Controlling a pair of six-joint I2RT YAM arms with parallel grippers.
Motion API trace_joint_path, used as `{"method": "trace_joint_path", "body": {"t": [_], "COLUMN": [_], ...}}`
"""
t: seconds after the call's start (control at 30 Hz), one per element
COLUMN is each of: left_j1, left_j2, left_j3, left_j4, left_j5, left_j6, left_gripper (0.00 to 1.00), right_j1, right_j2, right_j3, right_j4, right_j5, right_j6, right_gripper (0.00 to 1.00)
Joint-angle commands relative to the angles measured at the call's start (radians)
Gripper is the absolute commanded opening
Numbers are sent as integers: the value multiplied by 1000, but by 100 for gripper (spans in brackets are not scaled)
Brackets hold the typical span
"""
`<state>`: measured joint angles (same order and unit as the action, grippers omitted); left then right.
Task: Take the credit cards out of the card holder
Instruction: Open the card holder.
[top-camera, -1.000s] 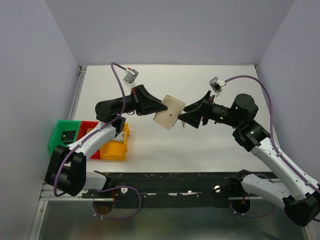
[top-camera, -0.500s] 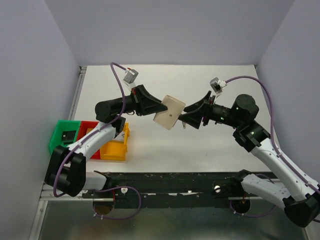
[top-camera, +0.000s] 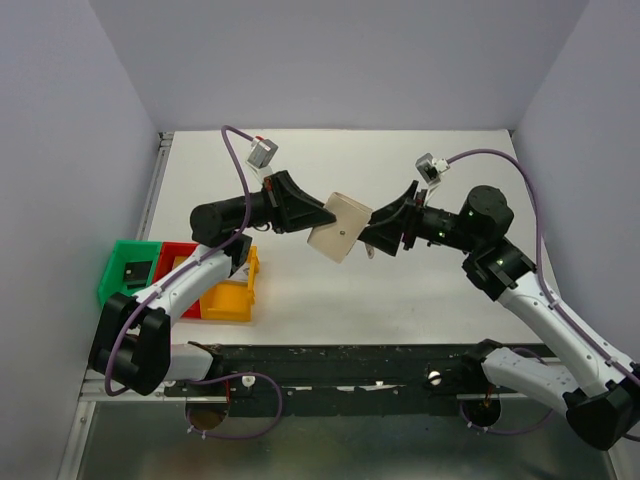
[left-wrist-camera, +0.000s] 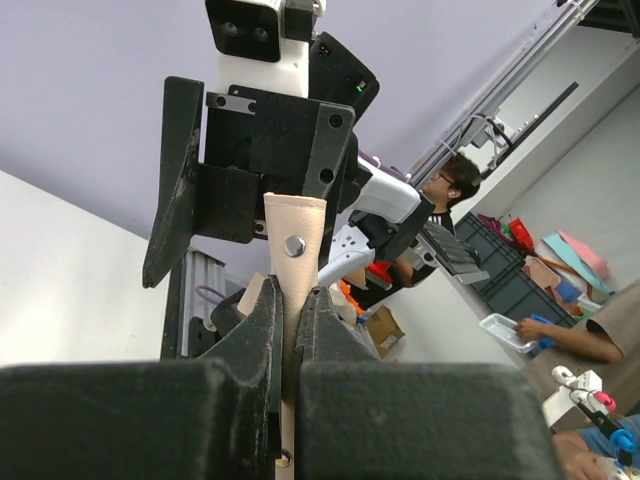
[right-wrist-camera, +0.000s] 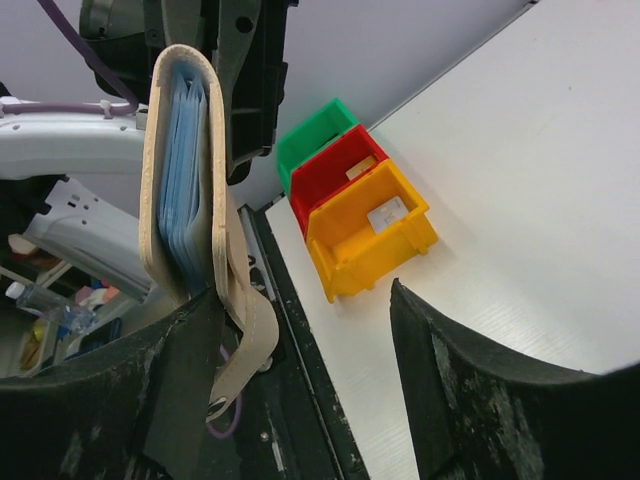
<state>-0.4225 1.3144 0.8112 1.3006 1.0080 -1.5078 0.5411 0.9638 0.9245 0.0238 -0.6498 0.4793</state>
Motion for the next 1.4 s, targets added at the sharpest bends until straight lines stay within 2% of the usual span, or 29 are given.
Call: {"method": "trace_joint_path", "body": {"t": [0.0,0.13,0.23,0.3,0.43,0.47,0.53,0.6,0.63,0.7,0.8,0.9,0.97,1.07,1.17,1.27,1.37], "left_j1": [-27,-50,-67,-76,-76,-76,-70,-58,-47,-24,-9,-10,-15,-25,-91,-172,-194], "left_j2": [-17,-6,2,8,17,19,20,16,6,-35,-130,-222,-268,-267,-230,-245,-268], "left_j3": [23,25,29,32,26,22,16,0,-12,-46,-89,-73,-87,-110,-113,-113,-142], "left_j4": [301,299,299,298,298,298,296,275,247,127,-216,-603,-719,-738,-741,-814,-825], "left_j5": [7,6,4,4,0,-2,-3,-9,-17,-38,-112,-239,-310,-322,-304,-376,-390], "left_j6": [20,29,35,37,38,41,41,49,63,144,353,610,702,721,790,903,934], "left_gripper": [0,0,0,0,2,8,34,50,56,88,99,99,99,99,99,99,99], "right_j1": [-6,-7,-6,-7,-6,-6,-6,-6,-7,-9,-10,-12,-10,-9,-6,-7,-6], "right_j2": [36,70,82,87,95,95,92,87,84,85,102,147,183,199,219,253,266], "right_j3": [8,14,7,-3,-12,-9,3,28,48,80,140,223,264,246,228,215,198], "right_j4": [125,171,200,231,271,268,233,158,110,13,-186,-405,-507,-493,-472,-473,-469], "right_j5": [-88,-123,-134,-148,-186,-197,-208,-208,-202,-185,-121,7,33,-23,-40,-63,-91], "right_j6": [76,114,137,160,188,188,173,141,122,84,21,-39,-67,-48,-2,47,88], "right_gripper": [74,71,66,57,34,28,17,2,0,0,0,0,0,0,0,0,0]}}
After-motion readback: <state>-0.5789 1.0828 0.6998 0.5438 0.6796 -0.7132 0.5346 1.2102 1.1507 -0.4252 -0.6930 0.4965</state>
